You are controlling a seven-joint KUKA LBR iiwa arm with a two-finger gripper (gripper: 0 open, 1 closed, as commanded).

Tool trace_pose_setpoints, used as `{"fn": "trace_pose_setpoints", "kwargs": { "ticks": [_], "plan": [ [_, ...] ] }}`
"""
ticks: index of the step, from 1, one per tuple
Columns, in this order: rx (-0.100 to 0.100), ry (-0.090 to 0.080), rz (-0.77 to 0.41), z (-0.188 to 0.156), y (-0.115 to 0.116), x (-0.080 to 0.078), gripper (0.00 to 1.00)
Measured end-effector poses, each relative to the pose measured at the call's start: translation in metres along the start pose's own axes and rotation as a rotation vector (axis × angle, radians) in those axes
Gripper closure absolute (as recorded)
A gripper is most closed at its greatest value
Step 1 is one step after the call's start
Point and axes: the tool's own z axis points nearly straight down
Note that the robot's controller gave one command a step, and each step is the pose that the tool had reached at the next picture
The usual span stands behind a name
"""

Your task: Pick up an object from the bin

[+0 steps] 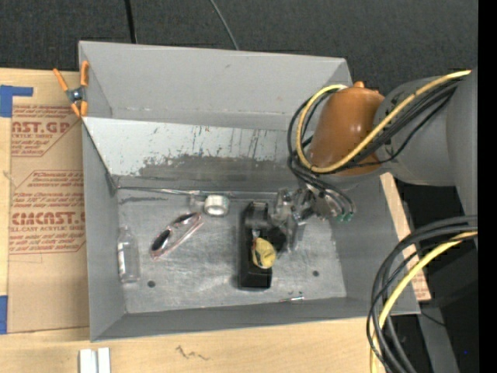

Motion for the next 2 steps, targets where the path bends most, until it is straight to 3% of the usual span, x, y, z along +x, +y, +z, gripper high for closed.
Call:
{"fn": "trace_pose_setpoints", "kwargs": {
  "ticks": [1,2],
  "plan": [
    [0.000,0.000,0.000,0.000,0.000,0.000,1.00],
    [-0.003,0.007,0.005,-0.054,-0.013,0.011,1.00]
  ]
}}
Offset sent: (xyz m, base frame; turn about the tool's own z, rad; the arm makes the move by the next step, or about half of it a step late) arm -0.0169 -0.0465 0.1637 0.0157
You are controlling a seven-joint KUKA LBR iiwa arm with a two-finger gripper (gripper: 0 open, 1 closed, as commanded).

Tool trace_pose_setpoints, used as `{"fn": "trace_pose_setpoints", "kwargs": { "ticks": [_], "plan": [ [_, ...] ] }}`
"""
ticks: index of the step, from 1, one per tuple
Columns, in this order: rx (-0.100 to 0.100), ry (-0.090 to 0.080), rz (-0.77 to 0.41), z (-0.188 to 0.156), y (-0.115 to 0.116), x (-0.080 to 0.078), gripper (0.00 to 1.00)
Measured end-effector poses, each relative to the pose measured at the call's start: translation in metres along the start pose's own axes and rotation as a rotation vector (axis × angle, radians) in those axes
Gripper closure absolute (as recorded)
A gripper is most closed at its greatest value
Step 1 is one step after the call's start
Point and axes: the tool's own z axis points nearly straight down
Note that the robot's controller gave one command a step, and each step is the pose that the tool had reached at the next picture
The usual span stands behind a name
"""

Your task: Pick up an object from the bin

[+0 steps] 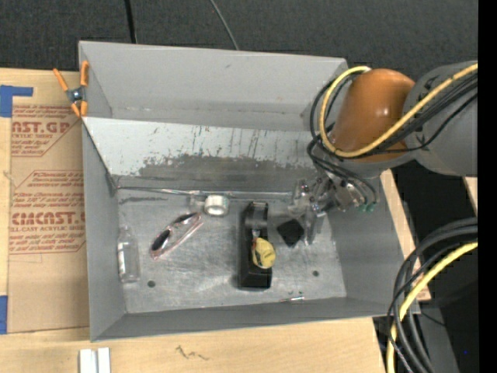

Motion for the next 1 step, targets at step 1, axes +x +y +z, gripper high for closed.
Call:
{"fn": "trace_pose_setpoints", "kwargs": {
  "ticks": [1],
  "plan": [
    [0.002,-0.002,0.002,-0.0149,-0.0036,0.0010,1.00]
  ]
}}
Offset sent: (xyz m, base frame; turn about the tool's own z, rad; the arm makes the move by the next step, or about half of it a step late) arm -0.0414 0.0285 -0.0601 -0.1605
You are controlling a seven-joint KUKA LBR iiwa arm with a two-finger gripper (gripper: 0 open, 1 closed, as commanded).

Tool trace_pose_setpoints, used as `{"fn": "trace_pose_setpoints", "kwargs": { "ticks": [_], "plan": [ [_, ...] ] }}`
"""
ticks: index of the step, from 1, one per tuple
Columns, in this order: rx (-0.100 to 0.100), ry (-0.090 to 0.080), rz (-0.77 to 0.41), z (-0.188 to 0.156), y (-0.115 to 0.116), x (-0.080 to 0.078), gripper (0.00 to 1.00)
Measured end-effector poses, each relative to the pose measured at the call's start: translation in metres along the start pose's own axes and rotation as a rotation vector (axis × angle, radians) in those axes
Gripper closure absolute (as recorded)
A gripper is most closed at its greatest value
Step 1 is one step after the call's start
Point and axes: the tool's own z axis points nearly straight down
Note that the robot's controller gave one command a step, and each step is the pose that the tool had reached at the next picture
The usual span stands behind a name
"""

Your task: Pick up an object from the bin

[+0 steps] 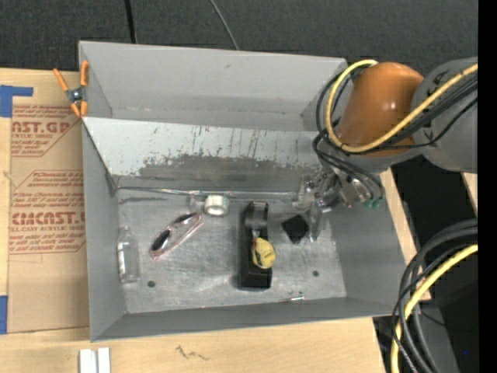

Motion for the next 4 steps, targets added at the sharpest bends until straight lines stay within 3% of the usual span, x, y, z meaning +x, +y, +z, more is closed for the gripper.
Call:
{"fn": "trace_pose_setpoints", "kwargs": {
  "ticks": [1,2,3,4],
  "plan": [
    [0.006,-0.013,-0.093,0.026,0.022,0.013,1.00],
    [-0.002,0.005,-0.144,0.058,0.034,0.014,1.00],
    [-0.002,0.002,-0.185,-0.001,0.029,0.027,1.00],
    [0.005,-0.009,-0.211,-0.034,0.029,0.027,1.00]
  ]
}}
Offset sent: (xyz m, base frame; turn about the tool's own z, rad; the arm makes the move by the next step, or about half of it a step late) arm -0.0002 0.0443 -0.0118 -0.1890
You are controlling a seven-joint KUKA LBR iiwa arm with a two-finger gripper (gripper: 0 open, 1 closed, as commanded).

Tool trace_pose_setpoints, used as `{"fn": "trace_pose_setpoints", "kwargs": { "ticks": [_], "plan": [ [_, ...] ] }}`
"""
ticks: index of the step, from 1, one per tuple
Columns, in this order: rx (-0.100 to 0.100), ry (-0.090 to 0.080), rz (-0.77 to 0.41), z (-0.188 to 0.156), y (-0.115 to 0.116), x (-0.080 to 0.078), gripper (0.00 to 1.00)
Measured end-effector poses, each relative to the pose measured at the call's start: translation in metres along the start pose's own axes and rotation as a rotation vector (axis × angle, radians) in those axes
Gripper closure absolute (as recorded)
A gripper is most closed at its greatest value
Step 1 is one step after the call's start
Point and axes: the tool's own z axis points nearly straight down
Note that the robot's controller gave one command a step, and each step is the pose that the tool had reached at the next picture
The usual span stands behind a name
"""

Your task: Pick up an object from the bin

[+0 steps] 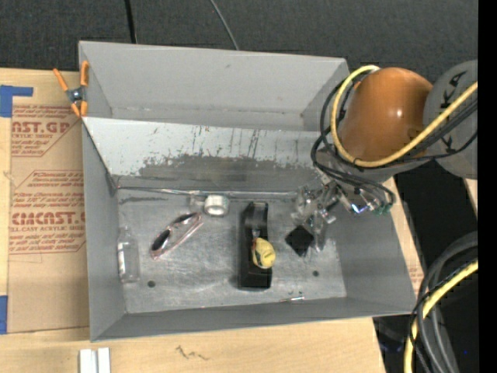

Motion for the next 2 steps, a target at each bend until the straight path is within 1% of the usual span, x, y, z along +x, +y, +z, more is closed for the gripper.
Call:
{"fn": "trace_pose_setpoints", "kwargs": {
  "ticks": [1,2],
  "plan": [
    [-0.005,0.008,-0.011,-0.012,0.009,-0.007,1.00],
    [-0.011,0.009,-0.136,-0.064,-0.001,0.028,1.00]
  ]
}}
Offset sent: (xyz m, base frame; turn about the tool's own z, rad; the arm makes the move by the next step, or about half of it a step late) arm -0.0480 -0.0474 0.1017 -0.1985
